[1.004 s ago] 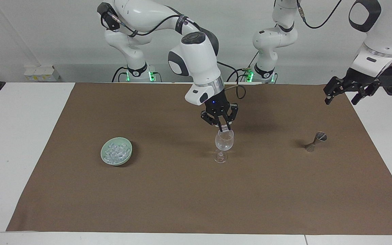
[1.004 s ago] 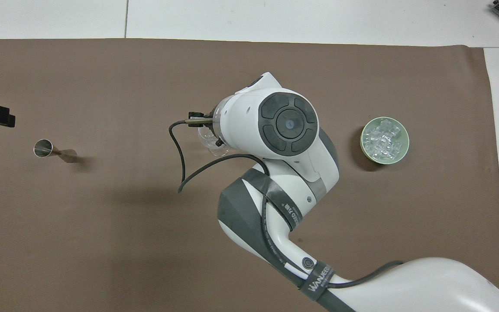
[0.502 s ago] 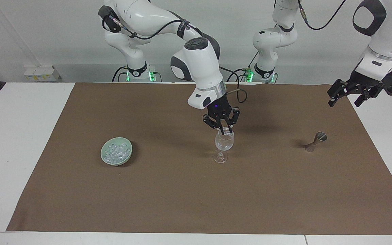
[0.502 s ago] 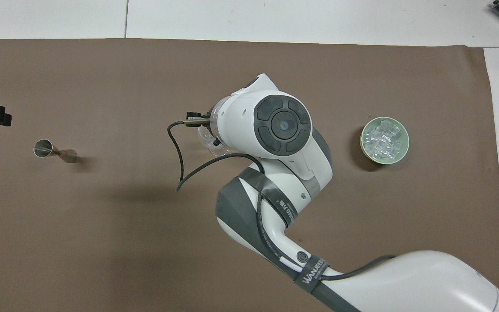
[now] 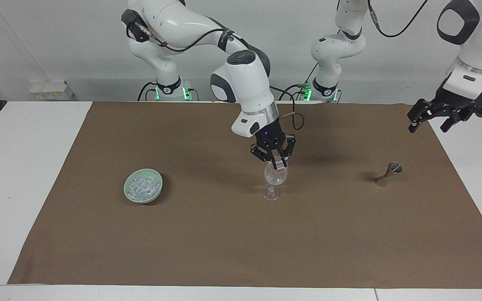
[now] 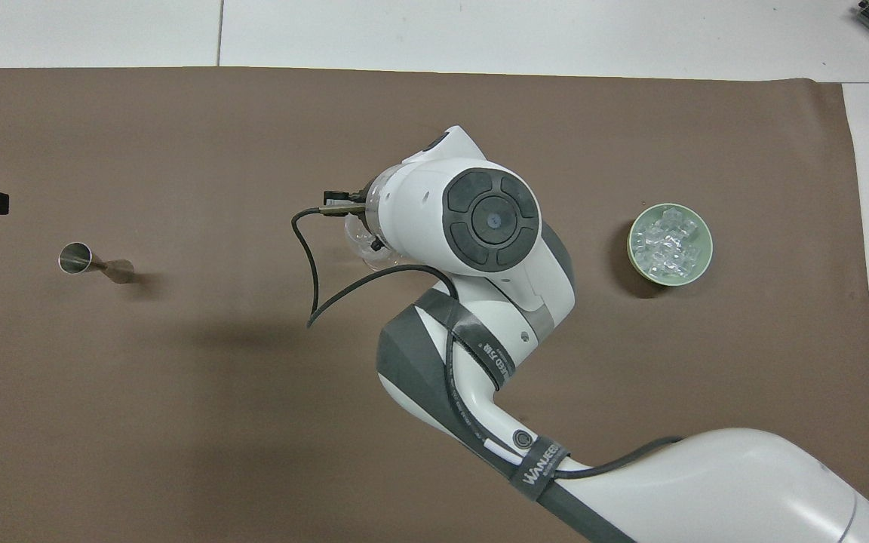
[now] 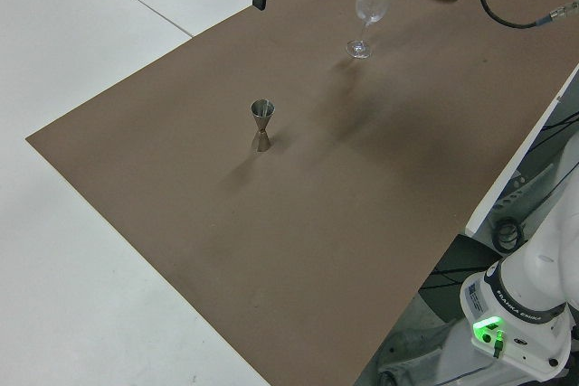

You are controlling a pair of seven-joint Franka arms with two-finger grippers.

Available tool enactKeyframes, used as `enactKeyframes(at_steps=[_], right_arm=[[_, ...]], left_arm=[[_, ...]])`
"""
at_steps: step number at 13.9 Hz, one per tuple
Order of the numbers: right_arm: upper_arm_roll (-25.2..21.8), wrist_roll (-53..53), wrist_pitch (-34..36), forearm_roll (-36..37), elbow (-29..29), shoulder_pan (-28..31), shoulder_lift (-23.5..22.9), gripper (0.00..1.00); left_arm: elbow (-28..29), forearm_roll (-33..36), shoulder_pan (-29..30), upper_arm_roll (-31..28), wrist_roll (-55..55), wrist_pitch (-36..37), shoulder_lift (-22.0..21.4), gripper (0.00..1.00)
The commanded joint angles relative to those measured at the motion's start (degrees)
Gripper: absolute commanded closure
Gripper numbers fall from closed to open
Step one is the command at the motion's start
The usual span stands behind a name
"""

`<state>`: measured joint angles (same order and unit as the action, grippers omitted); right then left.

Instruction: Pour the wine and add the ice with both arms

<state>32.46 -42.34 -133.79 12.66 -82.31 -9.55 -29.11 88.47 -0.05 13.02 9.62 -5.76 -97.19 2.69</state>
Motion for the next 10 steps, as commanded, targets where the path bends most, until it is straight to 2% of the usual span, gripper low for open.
enactKeyframes(at_steps=[1, 3, 7, 8, 9, 10], right_arm=[[0.8, -2.1, -0.3, 1.8, 1.5, 0.0, -1.3, 0.65], [0.8, -2.1, -0.2, 1.8, 1.5, 0.0, -1.2, 0.46], [0.8, -2.6, -0.1, 1.9, 1.5, 0.0, -1.1, 0.3], [0.9, -3.1, -0.2, 2.0, 1.5, -0.1, -1.1, 0.21], [0.9, -3.3, -0.1, 2.4, 1.5, 0.0, -1.0, 0.06], [0.9, -3.3, 0.3, 2.8, 1.6, 0.1, -0.8, 0.0]], left_arm=[[-0.4, 0.0, 1.3, 0.4, 0.5, -0.2, 0.1, 0.0], [-0.4, 0.0, 1.4, 0.3, 0.4, 0.3, 0.3, 0.0], [-0.4, 0.5, 1.4, 0.3, 0.2, 0.5, 0.4, 0.0], [-0.4, 0.5, 1.5, 0.3, 0.0, 0.5, 0.4, 0.0], [-0.4, 0.6, 1.5, 0.3, 0.1, 0.5, 0.5, 0.0], [-0.3, 0.6, 1.6, 0.3, 0.1, 0.6, 0.5, 0.0]])
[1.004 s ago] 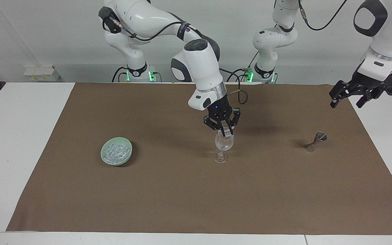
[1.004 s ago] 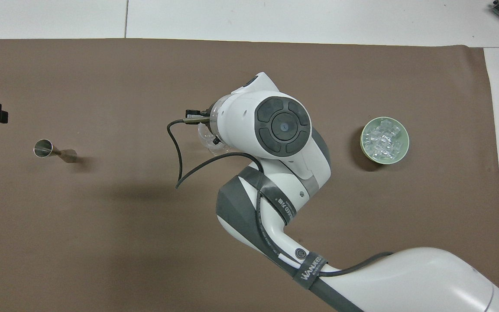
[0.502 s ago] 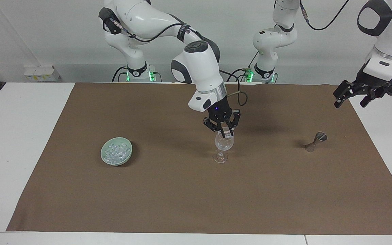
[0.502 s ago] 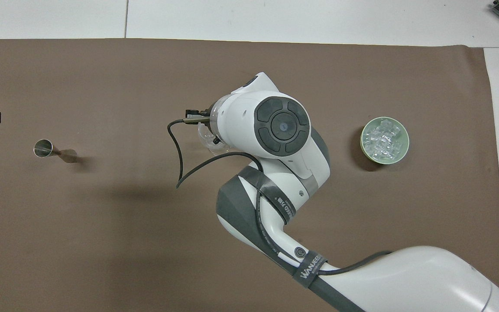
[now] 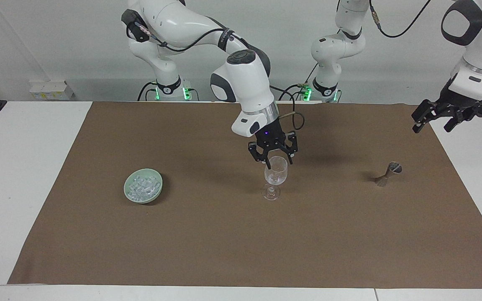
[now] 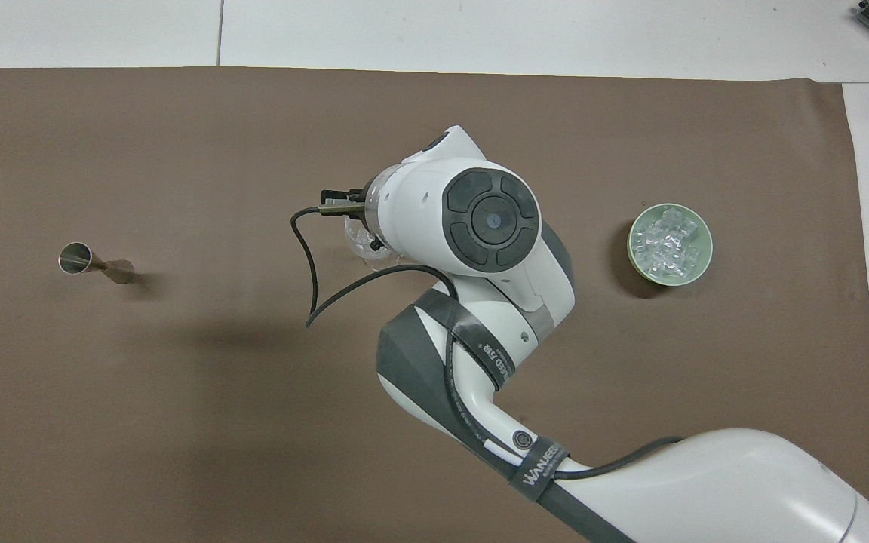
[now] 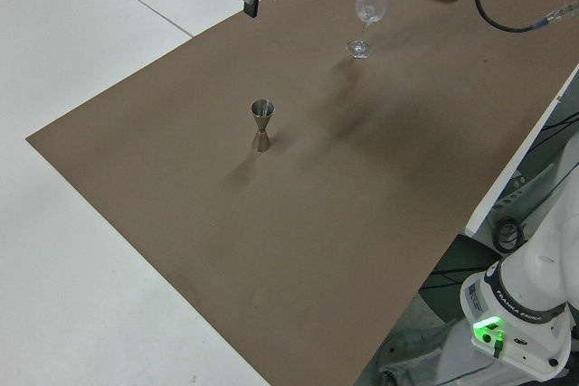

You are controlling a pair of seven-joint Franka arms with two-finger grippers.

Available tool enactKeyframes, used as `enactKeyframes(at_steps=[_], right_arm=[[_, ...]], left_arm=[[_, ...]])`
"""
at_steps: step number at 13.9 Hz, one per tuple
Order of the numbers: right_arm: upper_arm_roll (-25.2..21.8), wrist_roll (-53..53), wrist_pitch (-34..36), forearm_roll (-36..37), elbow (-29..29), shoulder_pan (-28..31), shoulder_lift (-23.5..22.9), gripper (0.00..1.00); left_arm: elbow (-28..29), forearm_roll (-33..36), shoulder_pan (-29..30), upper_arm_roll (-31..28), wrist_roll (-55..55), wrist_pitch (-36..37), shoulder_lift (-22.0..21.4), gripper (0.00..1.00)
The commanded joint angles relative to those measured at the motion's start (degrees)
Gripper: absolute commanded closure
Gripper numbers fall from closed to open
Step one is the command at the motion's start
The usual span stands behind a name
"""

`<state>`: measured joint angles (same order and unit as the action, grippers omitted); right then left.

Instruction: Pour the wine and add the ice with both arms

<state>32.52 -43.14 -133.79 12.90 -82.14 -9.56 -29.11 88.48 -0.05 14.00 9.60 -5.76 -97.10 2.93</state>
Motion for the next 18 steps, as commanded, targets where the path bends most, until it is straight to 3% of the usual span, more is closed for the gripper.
enactKeyframes(at_steps=[1, 3, 10, 18], right_arm=[[0.8, -2.5, 0.5, 2.6, 1.5, 0.7, -0.3, 0.0], [-1.1, -1.9, 2.3, 2.6, 1.5, 1.6, 2.9, 0.0], [-12.1, 6.0, 20.8, 1.6, 1.4, 1.9, 12.8, 0.0], [-26.6, 16.5, 37.3, -9.6, 1.3, 3.1, 23.1, 0.0]], left_arm=[[-0.3, 0.6, 0.5, 0.3, 0.1, 0.6, 0.2, 0.0], [-0.3, 0.6, 0.5, 0.3, 0.2, 0.5, 0.3, 0.0], [-0.2, 0.6, 0.6, 0.3, 0.3, 0.6, 0.3, 0.0], [0.0, 0.7, 0.7, 0.3, 0.3, 0.5, 0.3, 0.0]])
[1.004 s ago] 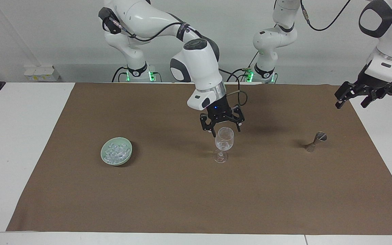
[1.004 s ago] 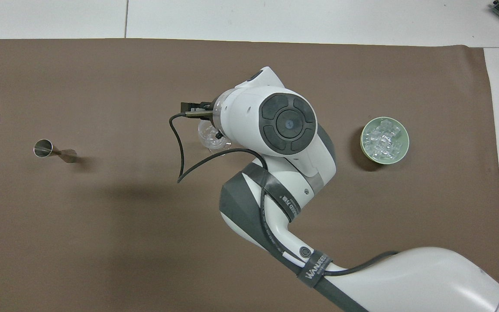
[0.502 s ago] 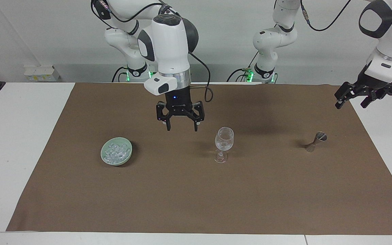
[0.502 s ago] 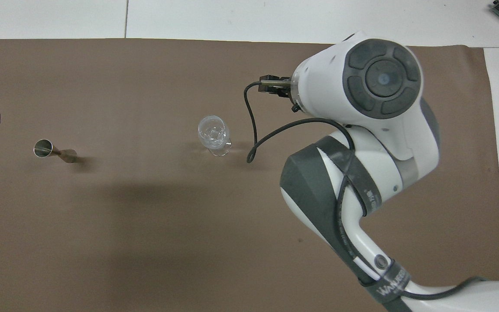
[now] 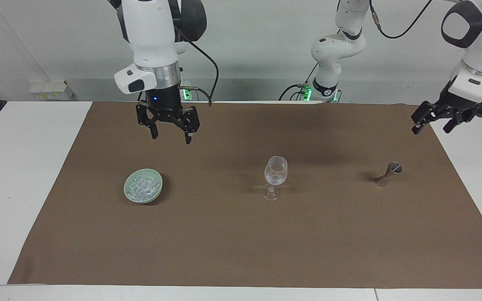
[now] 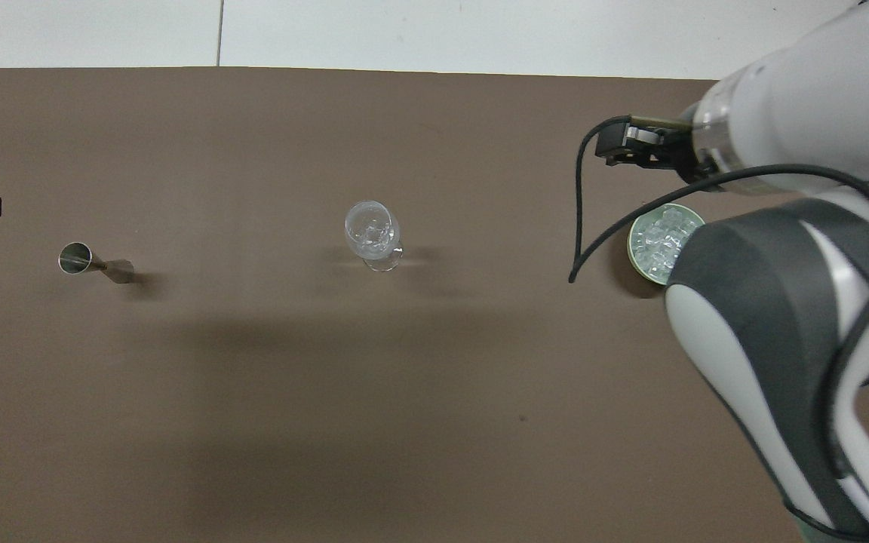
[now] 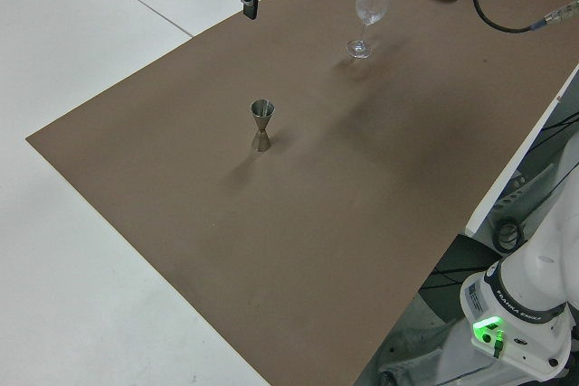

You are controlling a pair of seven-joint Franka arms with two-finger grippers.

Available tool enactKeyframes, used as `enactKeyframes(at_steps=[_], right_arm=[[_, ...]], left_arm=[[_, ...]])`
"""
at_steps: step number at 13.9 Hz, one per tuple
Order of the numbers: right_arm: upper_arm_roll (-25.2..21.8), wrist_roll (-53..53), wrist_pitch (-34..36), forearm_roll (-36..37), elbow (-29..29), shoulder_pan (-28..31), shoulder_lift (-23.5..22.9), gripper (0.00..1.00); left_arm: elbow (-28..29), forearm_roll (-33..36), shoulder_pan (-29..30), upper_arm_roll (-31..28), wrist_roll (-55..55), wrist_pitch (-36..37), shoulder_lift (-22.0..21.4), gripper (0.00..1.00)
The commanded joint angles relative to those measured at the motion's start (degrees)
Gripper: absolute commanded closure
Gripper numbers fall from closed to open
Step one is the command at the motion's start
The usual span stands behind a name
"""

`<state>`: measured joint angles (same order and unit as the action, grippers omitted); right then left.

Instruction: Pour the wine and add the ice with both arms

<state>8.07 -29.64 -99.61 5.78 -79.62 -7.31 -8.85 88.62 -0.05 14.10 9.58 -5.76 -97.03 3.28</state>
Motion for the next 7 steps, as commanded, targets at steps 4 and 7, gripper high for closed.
enactKeyframes(at_steps=[4, 7], right_arm=[[-4.6, 10.1, 10.6, -4.1, -1.2, 4.0, 5.4, 0.0], [-10.2, 16.2, 15.0, -5.2, -1.5, 4.1, 7.3, 0.0]], left_arm=[[-0.2, 0.6, 0.6, 0.4, 0.3, 0.3, 0.0, 0.0], [-0.3, 0.6, 0.5, 0.4, 0.4, 0.3, 0.0, 0.0]])
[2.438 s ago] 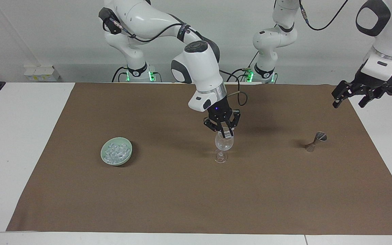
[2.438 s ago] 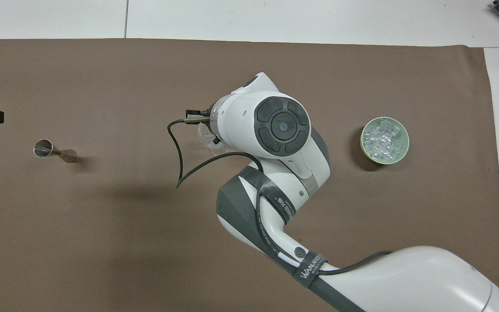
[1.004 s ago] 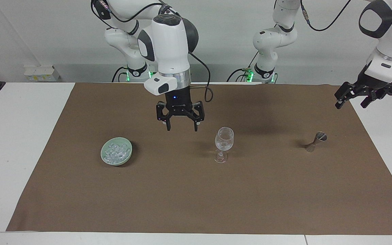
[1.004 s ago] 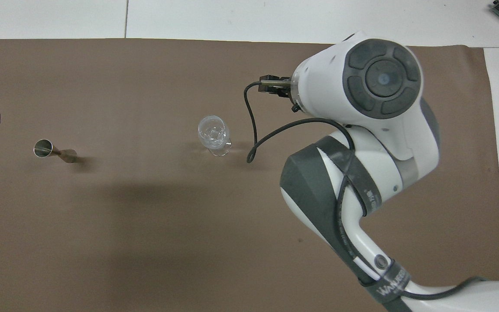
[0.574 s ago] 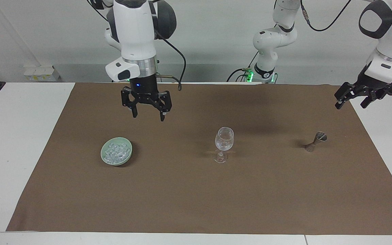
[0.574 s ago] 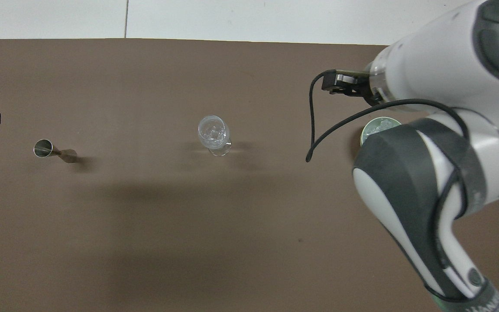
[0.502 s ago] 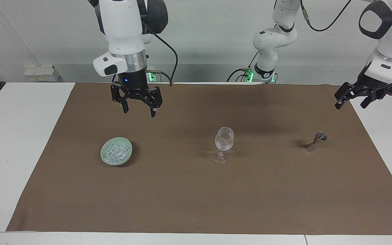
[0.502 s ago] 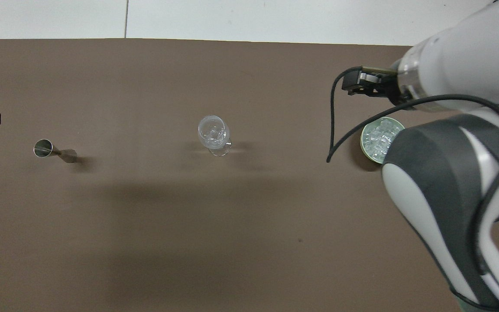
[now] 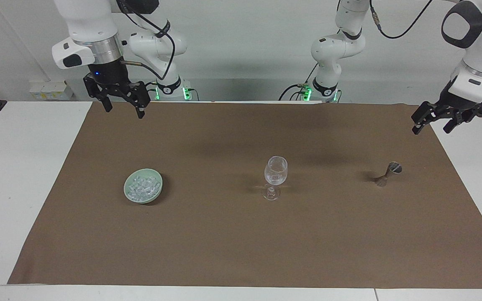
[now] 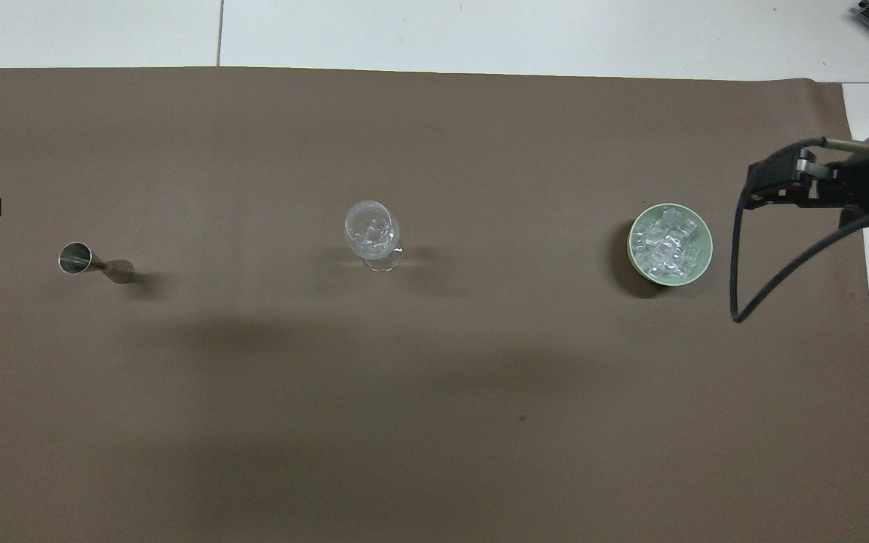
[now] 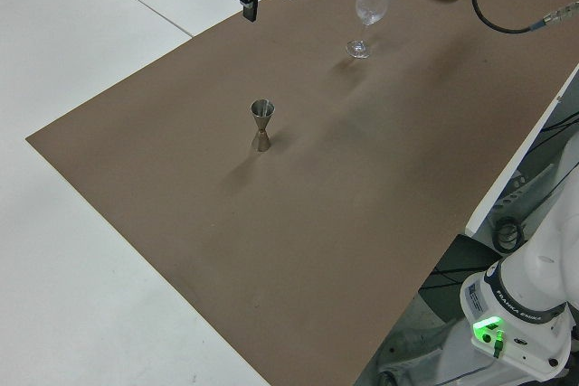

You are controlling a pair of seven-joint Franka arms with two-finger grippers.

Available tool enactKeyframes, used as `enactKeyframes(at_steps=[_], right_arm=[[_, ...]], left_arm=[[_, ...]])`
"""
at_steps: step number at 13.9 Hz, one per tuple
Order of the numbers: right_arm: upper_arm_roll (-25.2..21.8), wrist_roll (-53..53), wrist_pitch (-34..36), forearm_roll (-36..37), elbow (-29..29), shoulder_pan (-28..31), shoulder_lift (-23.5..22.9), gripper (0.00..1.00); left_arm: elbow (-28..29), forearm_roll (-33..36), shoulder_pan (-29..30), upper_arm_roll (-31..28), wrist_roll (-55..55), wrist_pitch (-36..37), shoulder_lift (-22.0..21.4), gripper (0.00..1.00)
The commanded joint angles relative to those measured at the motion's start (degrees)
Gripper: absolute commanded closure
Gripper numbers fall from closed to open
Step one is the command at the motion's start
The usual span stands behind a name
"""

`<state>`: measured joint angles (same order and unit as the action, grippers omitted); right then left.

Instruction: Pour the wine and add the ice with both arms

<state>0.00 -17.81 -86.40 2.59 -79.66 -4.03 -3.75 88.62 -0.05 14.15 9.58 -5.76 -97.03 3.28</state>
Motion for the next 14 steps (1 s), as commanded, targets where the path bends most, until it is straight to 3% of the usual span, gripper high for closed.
enactKeyframes(at_steps=[1, 5, 14], right_arm=[[-3.7, 6.8, 3.1, -2.1, -2.2, 0.8, 3.3, 0.0], [-6.2, 9.2, 2.6, -2.2, -10.9, 0.8, 9.0, 0.0], [-6.2, 11.6, 2.6, -2.1, -9.8, 0.4, 8.5, 0.0]], left_arm=[[-0.2, 0.6, 0.4, 0.4, 0.4, 0.3, 0.0, 0.0], [-0.3, 0.6, 0.5, 0.4, 0.4, 0.3, 0.0, 0.0], [-0.3, 0.5, 1.2, 0.4, 0.2, 0.2, 0.7, 0.0]])
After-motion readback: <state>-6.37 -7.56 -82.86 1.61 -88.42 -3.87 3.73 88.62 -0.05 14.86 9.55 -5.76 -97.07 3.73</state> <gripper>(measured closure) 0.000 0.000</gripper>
